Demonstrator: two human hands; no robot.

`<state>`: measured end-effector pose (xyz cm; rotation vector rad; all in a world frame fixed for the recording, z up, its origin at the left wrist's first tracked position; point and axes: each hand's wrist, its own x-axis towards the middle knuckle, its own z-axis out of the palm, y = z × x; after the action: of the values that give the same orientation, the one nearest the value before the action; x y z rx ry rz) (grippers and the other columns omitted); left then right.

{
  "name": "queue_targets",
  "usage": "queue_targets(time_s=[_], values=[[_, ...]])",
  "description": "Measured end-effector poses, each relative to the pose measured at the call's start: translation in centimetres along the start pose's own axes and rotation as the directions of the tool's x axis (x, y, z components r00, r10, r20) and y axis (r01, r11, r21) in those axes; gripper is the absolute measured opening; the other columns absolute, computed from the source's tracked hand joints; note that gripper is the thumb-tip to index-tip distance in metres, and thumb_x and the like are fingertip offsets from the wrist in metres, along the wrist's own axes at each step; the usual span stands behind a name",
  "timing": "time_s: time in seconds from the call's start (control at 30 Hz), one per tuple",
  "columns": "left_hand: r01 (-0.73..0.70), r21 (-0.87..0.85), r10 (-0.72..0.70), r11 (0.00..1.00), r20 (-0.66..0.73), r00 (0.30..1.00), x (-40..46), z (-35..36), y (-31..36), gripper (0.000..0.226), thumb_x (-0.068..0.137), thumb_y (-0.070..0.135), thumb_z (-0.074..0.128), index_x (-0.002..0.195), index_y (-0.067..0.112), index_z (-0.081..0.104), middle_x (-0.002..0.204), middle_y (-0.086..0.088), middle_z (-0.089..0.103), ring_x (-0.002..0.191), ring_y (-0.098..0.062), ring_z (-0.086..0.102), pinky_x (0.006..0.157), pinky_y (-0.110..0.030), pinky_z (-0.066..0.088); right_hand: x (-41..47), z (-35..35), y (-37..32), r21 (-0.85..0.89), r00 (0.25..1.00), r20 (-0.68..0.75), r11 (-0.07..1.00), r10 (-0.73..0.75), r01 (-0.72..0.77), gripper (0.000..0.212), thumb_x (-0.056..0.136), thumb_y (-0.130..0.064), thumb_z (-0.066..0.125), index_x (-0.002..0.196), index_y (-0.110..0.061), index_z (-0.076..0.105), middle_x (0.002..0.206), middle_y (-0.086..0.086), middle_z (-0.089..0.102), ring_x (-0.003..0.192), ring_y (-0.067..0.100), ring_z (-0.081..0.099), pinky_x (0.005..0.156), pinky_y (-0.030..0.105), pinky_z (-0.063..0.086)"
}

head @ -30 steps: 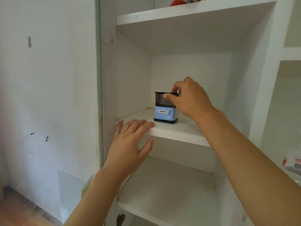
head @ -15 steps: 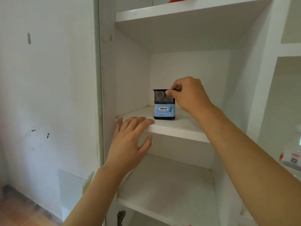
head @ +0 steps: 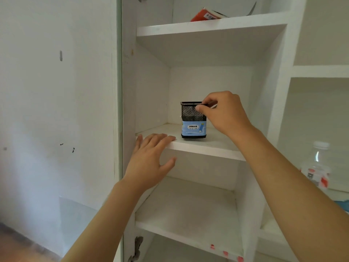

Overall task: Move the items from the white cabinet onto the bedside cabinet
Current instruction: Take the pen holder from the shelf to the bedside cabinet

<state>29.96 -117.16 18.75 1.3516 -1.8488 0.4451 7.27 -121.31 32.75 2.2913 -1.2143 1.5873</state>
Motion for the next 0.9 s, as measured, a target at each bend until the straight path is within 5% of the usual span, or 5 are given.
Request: queue_targets(time_s=[0.17, 0.53, 0.73, 0.9], values=[[0.044, -0.050, -0.041, 0.998, 0.048, 0.998, -1.3, -1.6, 0.3, 0.063, 0.092, 0.060, 0.042, 0.152, 0.039, 0.038, 0.159, 0.011, 0.038, 0.152, -0.015, 0.023, 0.122, -0.053, 0.027, -2.4, -1.8, -1.4, 0.005, 1.000, -0.020, 1.000, 0.004, -0.004, 0.018, 0.087, -0.034, 0.080, 0.092, -0.017, 0.080, 0.086, -0.001, 0.074, 0.080, 0.009, 0.066, 0.069, 0.022, 0.048], [0.155, 0.007, -0.155, 0.988, 0.110, 0.982, -9.3, -6.0, 2.4, 0.060, 0.098, 0.060, 0.046, 0.153, 0.036, 0.039, 0.161, 0.007, 0.037, 0.148, -0.016, 0.031, 0.119, -0.039, 0.030, -8.6, -4.6, -4.3, 0.138, 0.998, -0.055, 0.990, -0.010, 0.017, 0.012, 0.086, -0.033, 0.082, 0.088, -0.022, 0.078, 0.077, -0.014, 0.072, 0.068, 0.001, 0.068, 0.061, 0.008, 0.042], [0.221, 0.108, -0.232, 0.969, 0.103, 0.967, -14.0, -9.0, 4.6, 0.059, 0.099, 0.061, 0.045, 0.152, 0.036, 0.040, 0.161, 0.008, 0.037, 0.148, -0.015, 0.031, 0.118, -0.042, 0.034, -12.5, -5.2, -4.9, 0.234, 0.998, 0.009, 0.971, -0.059, 0.056, 0.011, 0.087, -0.032, 0.081, 0.090, -0.022, 0.078, 0.080, -0.011, 0.073, 0.073, 0.004, 0.070, 0.060, 0.009, 0.043], [0.299, 0.244, -0.339, 0.922, 0.143, 0.930, -18.5, -9.7, 7.6, 0.062, 0.096, 0.066, 0.037, 0.152, 0.038, 0.040, 0.161, 0.007, 0.038, 0.148, -0.017, 0.032, 0.120, -0.044, 0.032, -16.9, -5.9, -3.0, 0.315, 0.994, 0.103, 0.949, -0.047, 0.012, 0.008, 0.086, -0.029, 0.082, 0.088, -0.023, 0.077, 0.081, -0.010, 0.073, 0.073, 0.007, 0.070, 0.068, 0.024, 0.055]])
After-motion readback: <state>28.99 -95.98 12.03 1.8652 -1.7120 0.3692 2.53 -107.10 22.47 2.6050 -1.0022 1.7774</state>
